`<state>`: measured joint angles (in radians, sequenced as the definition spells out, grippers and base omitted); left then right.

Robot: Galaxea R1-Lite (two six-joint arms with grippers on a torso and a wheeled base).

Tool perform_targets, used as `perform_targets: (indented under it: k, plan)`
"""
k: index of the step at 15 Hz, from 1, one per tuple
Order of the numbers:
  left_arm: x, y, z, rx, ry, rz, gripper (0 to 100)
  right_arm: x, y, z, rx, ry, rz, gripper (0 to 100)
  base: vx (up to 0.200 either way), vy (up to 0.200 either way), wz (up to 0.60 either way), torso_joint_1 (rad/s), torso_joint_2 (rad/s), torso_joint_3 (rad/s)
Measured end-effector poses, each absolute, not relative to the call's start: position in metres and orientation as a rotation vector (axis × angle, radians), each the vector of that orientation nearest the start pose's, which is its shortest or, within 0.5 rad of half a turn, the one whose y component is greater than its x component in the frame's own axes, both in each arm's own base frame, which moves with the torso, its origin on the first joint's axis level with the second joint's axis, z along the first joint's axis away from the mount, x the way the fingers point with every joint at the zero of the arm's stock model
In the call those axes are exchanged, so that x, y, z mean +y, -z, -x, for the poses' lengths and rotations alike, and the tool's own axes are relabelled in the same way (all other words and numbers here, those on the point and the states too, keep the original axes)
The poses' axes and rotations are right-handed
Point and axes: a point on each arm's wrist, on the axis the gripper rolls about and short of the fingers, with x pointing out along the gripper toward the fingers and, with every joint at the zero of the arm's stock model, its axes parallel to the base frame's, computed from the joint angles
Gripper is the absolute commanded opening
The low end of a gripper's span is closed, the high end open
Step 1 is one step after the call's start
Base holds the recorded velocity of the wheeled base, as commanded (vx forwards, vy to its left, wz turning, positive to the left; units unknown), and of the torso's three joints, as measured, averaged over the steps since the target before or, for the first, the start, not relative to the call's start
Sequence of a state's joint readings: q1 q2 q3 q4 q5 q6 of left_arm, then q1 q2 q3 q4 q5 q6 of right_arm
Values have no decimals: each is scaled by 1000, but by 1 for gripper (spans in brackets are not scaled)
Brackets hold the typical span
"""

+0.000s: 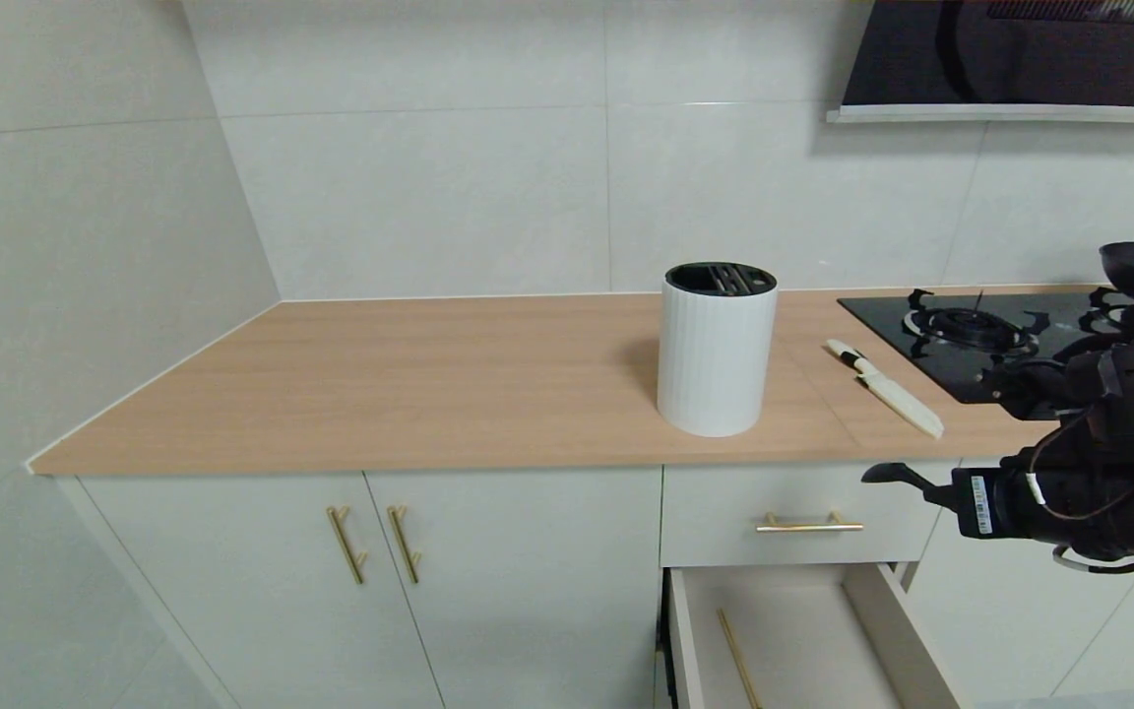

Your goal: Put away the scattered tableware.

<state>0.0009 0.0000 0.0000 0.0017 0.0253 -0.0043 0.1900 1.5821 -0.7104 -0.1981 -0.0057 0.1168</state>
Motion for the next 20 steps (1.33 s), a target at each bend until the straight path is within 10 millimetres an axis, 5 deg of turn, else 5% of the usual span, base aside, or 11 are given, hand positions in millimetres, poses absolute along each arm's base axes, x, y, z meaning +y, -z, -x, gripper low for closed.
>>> perform_targets:
  k: [6, 20]
  plan:
    - [1, -75, 23, 2, -26, 4, 100, 48, -144, -250, 706, -143, -28, 0, 0, 0, 0, -18, 43, 22]
    - [1, -75, 23, 2, -26, 4, 100, 50, -133, -253, 708, -153, -6, 0, 0, 0, 0, -188, 469, 275]
